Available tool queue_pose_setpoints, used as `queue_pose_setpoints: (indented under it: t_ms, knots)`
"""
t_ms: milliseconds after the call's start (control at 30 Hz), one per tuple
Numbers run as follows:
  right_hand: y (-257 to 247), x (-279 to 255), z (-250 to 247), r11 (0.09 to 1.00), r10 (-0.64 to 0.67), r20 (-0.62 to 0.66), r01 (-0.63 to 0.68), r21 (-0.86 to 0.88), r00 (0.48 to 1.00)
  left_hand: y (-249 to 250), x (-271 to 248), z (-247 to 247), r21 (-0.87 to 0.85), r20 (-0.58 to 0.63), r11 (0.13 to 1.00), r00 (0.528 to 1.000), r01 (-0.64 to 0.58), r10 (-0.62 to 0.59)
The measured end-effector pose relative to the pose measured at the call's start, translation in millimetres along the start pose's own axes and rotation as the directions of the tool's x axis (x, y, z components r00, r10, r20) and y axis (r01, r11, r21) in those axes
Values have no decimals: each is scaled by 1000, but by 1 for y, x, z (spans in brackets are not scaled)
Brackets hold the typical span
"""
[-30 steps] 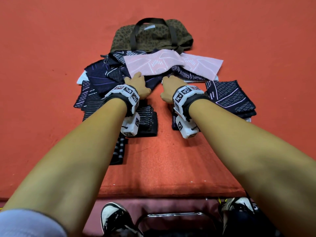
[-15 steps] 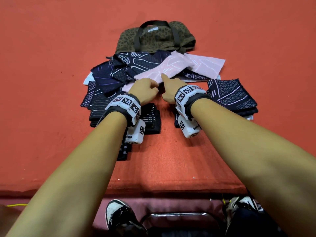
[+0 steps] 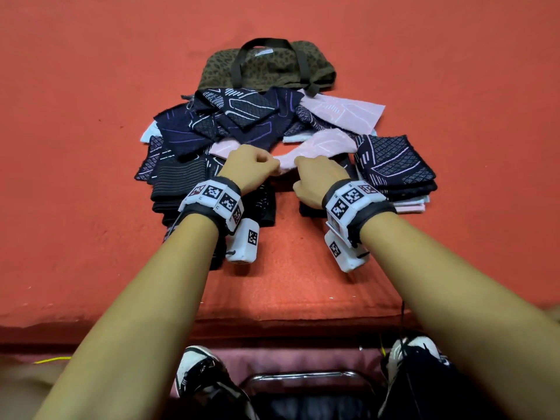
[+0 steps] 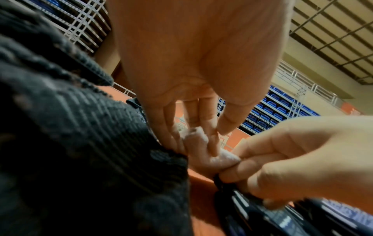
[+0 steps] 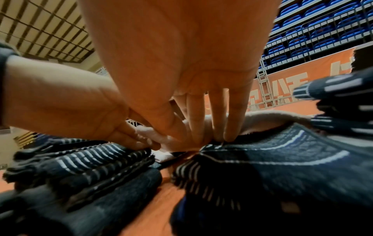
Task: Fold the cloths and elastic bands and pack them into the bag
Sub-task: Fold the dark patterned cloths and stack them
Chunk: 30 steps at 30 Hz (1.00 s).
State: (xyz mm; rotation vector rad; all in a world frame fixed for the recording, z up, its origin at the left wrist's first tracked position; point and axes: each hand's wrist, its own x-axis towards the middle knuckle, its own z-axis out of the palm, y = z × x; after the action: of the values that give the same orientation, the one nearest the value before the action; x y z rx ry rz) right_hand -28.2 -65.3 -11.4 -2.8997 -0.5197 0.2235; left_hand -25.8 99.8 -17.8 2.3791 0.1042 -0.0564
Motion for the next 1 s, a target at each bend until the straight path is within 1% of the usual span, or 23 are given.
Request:
queue_pose_setpoints:
  t_ms: [100, 200, 333, 367, 500, 567, 767, 900, 933, 1000]
  knots:
    - [-1, -16, 3, 1000, 1, -22, -1, 15, 1000, -4, -10, 3, -39, 7, 999, 999, -38, 39]
    - [-5, -31, 0, 1000, -6, -46, 8, 30, 999, -5, -16, 5, -127, -12, 990, 998, -67, 66]
    - [-13, -47, -1, 1000, -16, -66, 16, -2, 998, -6, -20, 7, -200, -116, 977, 992, -72, 49]
    - [-14, -50, 1, 1000, -18, -65, 16, -21, 998, -7, -22, 8, -206, -122, 976, 991, -70, 46]
    - [-13, -54, 7, 997, -1, -56, -3, -72, 998, -9, -30, 10, -217, -70, 973, 996, -71, 57]
    - [-6, -54, 9, 996, 1, -68, -7, -89, 998, -7, -34, 13, -235, -53, 970, 998, -55, 43]
    - [10, -44, 14, 989, 10, -202, -39, -142, 979, -6, -37, 20, -269, -30, 963, 999, -28, 20]
    - [11, -42, 10, 984, -18, -229, -23, -176, 973, -5, -37, 22, -240, -10, 971, 1000, -3, 0]
    - [9, -43, 10, 983, -29, -224, -13, -182, 974, -6, -36, 23, -220, -16, 976, 1000, -4, 0]
    - [6, -43, 10, 982, -46, -172, 13, -186, 984, -10, -33, 26, -181, -40, 983, 999, -12, 5]
